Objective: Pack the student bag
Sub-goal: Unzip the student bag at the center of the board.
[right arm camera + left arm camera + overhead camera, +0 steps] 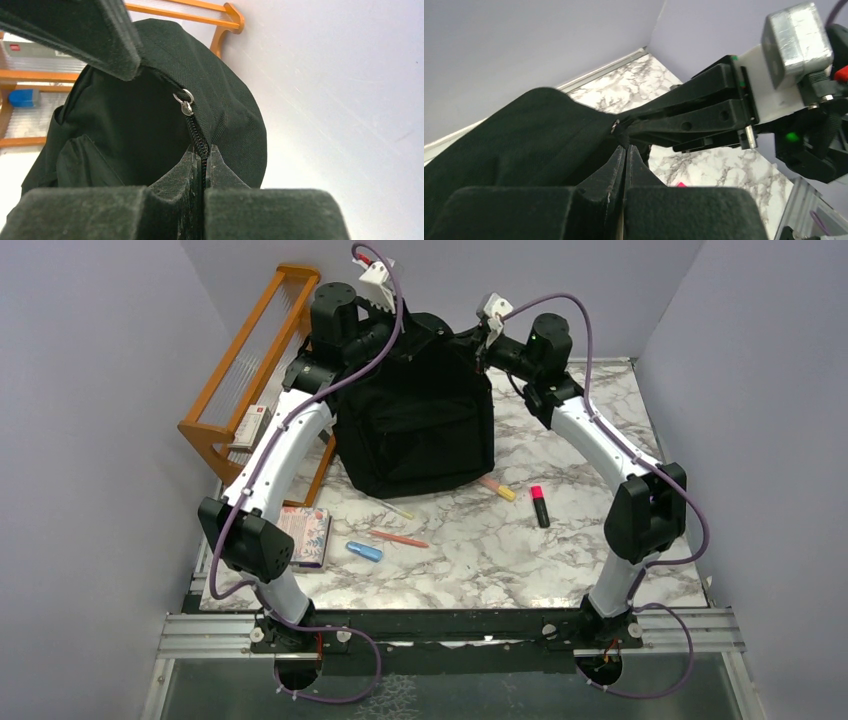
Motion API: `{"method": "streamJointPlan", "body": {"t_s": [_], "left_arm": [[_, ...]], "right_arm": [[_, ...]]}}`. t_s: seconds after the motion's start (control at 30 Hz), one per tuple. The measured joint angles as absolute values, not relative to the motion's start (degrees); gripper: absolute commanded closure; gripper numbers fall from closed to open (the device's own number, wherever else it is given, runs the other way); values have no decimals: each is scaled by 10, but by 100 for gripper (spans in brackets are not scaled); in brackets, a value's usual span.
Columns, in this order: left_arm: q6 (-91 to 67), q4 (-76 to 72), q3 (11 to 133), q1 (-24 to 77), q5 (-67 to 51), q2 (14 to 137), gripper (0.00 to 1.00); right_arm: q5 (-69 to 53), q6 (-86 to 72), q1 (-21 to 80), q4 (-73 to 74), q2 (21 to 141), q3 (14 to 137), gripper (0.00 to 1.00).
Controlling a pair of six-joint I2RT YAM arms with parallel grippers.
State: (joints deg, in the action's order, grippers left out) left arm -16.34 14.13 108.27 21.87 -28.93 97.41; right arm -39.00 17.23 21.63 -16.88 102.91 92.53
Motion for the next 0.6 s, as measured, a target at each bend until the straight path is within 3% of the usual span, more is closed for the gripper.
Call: {"method": "streamJointPlan", "body": {"t_s": [0.2,0.6], "left_arm": [[-159,168,1047,188,-201,945,100],[-193,175,952,86,-147,880,100]], "right_arm": [[-322,119,220,-196,1019,902,99],[-234,74,223,-213,975,853,99]]}}
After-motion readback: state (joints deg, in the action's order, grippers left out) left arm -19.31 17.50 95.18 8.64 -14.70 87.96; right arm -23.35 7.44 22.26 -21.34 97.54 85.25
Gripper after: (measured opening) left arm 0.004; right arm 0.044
